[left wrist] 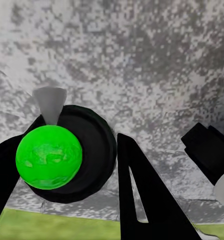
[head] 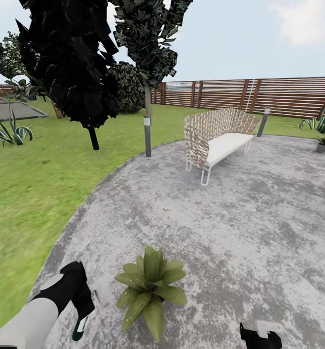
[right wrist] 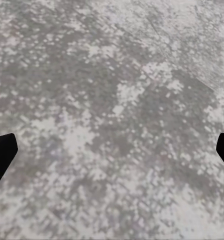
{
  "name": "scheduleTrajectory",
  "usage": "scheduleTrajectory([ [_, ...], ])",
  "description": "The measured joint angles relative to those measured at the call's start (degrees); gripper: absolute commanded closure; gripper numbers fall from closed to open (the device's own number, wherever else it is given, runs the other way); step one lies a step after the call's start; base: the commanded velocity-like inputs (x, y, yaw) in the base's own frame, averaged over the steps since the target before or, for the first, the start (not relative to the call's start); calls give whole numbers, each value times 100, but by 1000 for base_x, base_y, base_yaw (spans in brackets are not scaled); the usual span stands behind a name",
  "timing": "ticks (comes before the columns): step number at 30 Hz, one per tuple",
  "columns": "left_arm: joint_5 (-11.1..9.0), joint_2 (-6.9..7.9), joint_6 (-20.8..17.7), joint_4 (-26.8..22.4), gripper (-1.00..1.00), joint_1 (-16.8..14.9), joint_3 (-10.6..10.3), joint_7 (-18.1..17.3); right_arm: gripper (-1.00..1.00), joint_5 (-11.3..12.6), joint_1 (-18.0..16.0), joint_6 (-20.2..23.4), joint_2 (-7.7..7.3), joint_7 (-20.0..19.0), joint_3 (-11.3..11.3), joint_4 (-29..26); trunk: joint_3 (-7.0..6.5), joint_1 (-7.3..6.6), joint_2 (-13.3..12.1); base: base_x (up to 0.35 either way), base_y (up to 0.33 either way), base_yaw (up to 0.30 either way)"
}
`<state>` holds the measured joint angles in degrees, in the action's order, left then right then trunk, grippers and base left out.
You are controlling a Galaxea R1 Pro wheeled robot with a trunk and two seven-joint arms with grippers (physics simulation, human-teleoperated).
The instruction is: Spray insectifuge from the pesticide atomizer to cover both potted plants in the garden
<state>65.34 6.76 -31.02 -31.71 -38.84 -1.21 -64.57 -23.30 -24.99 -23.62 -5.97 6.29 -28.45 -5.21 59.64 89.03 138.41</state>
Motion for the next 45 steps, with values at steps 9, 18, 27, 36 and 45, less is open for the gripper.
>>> scheduleTrajectory([
  [9,-12,-10,6,-36,100,1,14,11,-100,6,0,-1,0,4,1,-7,0,2,0,73,70,0],
  [18,-36,29,320,41,100,0,17,19,-100,3,0,-1,0,1,1,-7,0,2,0,1,1,-133],
  [27,-35,46,572,420,100,9,45,44,-100,0,0,-1,0,2,1,-7,0,2,0,0,0,-6],
  [36,-56,-30,574,635,100,17,124,652,-100,0,0,-1,0,2,1,-7,0,2,0,0,0,0],
  [45,-262,-87,556,586,100,3,121,676,-100,0,0,-1,0,2,1,-7,0,4,0,-150,0,0],
])
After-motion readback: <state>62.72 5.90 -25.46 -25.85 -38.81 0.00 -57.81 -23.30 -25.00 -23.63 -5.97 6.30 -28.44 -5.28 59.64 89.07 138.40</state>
